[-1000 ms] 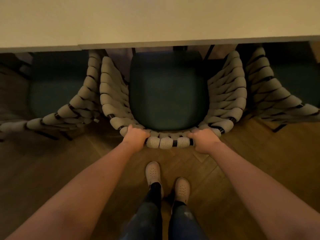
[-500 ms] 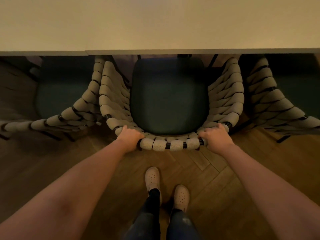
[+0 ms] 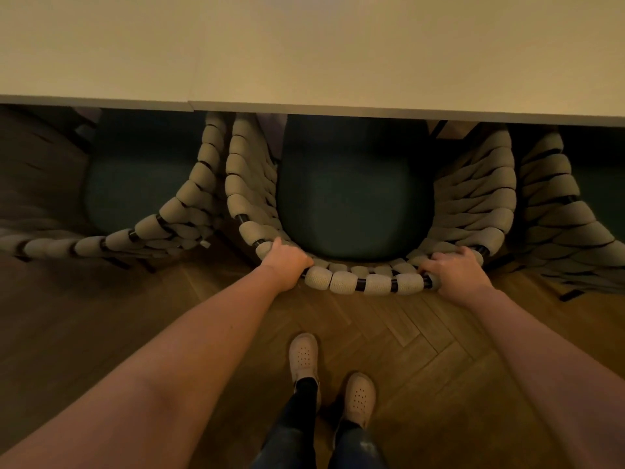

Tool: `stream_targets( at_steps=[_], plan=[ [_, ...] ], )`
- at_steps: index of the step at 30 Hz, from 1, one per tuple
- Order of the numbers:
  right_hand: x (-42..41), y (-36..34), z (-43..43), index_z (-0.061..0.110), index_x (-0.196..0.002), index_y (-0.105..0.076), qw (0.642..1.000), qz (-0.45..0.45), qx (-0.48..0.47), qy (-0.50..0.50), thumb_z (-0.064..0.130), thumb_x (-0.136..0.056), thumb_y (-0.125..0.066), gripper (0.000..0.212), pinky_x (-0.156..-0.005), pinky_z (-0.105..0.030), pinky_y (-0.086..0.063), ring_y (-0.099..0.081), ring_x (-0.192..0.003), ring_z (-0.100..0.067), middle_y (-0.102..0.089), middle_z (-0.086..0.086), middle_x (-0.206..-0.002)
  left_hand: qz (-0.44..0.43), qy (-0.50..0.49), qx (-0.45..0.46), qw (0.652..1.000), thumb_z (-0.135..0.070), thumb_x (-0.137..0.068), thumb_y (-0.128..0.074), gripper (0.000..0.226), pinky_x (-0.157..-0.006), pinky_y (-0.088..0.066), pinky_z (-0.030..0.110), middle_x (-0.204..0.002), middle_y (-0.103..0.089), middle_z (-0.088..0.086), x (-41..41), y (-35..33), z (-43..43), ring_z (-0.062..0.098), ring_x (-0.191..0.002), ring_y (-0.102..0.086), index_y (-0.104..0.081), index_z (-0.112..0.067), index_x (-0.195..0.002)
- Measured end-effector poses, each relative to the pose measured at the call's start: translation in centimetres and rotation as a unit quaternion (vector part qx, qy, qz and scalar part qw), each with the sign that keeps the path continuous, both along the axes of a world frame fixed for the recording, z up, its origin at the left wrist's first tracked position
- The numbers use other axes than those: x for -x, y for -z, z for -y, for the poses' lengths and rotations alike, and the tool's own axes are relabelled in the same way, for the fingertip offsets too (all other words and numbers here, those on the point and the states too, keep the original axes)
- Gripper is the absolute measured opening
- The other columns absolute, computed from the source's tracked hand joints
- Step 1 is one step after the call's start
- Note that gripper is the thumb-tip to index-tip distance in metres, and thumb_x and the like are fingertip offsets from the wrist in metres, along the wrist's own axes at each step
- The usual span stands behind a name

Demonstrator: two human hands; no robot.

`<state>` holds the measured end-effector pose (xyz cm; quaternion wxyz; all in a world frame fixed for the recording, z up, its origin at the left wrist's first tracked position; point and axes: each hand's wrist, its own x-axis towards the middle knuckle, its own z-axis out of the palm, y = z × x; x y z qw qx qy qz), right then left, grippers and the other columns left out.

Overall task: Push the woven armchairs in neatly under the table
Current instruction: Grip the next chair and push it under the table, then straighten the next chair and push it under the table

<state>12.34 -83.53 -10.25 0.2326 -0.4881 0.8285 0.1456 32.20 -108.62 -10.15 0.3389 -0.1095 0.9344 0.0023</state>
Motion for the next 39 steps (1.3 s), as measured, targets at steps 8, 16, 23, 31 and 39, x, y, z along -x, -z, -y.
stream_targets(
  at_steps=[8, 16, 23, 31, 39],
  plan=[
    [0.1, -0.4, 0.5, 0.041, -0.112, -0.056, 0.999, 0.011, -0.023, 0.024, 0.034, -0.084, -0.066, 0.030, -0.111, -0.046, -0.025, -0.054, -0.109, -0.013, -0.056, 0.012, -0.102, -0.007, 0.022, 0.014, 1.000, -0.017, -0.092, -0.060, 0.041, -0.114, -0.023, 0.054, -0.128, -0.059, 0.001, -0.2, 0.2, -0.1, 0.023, -0.122, -0.053, -0.052, -0.026, -0.131],
    [-1.3, -1.3, 1.6, 0.037, -0.147, -0.026, 0.997, 0.059, -0.036, 0.021, 0.066, -0.074, -0.066, 0.089, -0.118, -0.057, -0.006, -0.036, -0.137, -0.022, -0.045, 0.003, -0.142, -0.083, -0.029, 0.021, 0.996, -0.017, -0.089, -0.065, 0.082, -0.117, 0.000, 0.060, -0.159, -0.018, 0.011, -3.6, -0.9, -1.0, 0.030, -0.149, -0.011, -0.017, -0.029, -0.154],
    [-10.0, -3.9, 7.5, 0.034, -0.154, -0.007, 0.984, 0.145, 0.097, -0.027, 0.072, -0.079, -0.056, 0.097, -0.121, -0.046, -0.005, -0.020, -0.146, -0.020, -0.025, -0.002, -0.157, -0.154, -0.193, 0.024, 0.969, -0.015, -0.092, -0.059, 0.085, -0.120, 0.002, 0.055, -0.162, 0.010, 0.011, -11.6, -2.1, -0.9, 0.028, -0.149, 0.013, -0.004, -0.029, -0.155],
    [-23.4, -4.9, 20.4, 0.037, -0.153, -0.007, 0.966, 0.169, 0.134, -0.144, 0.065, -0.082, -0.059, 0.093, -0.122, -0.043, -0.011, -0.012, -0.148, -0.020, -0.015, 0.001, -0.160, -0.139, -0.360, 0.046, 0.921, -0.013, -0.091, -0.059, 0.085, -0.120, 0.002, 0.055, -0.162, 0.011, 0.013, -26.2, -2.9, 6.0, 0.029, -0.148, 0.016, -0.005, -0.028, -0.155],
    [-40.5, -5.5, 36.1, 0.032, -0.153, -0.013, 0.963, 0.183, 0.132, -0.151, 0.059, -0.081, -0.064, 0.093, -0.119, -0.041, -0.015, -0.017, -0.147, -0.022, -0.018, -0.003, -0.160, -0.098, -0.414, 0.058, 0.903, -0.008, -0.090, -0.055, 0.078, -0.119, 0.001, 0.056, -0.162, 0.008, 0.016, -45.1, -3.5, 16.8, 0.031, -0.149, 0.012, -0.014, -0.025, -0.155]
  ],
)
